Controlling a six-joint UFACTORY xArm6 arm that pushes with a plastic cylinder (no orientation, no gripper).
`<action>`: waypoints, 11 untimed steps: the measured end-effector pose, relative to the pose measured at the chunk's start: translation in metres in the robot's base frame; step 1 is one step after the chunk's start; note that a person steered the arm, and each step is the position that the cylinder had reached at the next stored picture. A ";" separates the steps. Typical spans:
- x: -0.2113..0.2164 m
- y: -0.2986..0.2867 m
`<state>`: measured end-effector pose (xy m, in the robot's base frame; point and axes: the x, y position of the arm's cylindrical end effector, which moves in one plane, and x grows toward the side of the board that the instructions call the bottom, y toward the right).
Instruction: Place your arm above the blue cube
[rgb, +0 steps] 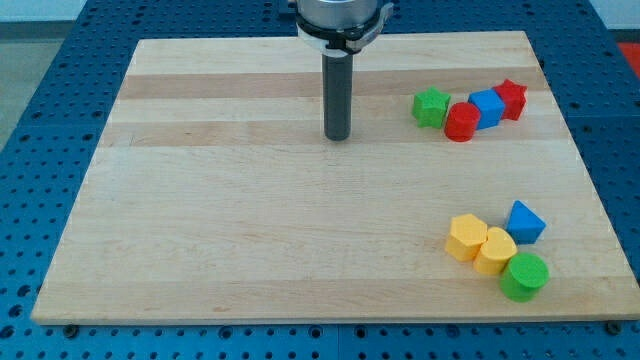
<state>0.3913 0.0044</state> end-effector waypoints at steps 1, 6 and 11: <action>0.000 0.000; 0.102 0.037; -0.106 0.179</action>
